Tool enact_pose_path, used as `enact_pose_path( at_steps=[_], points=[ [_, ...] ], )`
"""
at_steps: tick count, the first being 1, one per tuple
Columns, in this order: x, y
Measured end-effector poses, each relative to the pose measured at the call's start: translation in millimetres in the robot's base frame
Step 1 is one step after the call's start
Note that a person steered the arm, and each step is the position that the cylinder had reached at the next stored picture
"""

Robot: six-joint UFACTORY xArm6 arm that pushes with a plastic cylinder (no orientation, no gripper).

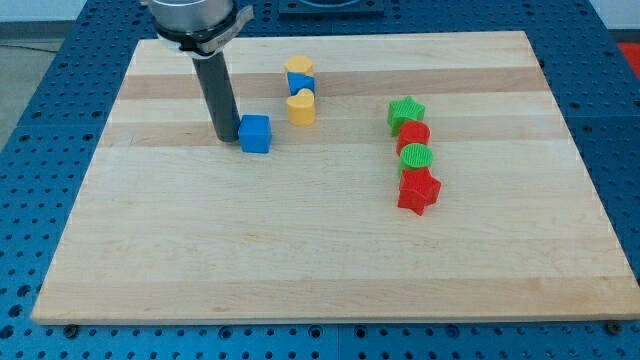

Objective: Slide the blue cube below the yellow heart

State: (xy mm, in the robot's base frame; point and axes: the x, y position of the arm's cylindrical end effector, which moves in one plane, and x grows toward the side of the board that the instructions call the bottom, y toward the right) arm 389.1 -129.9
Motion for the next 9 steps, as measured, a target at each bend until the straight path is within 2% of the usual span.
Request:
enact_pose_path(
  at_steps=[3, 9],
  points=[
    [18, 1],
    [7, 26]
  ],
)
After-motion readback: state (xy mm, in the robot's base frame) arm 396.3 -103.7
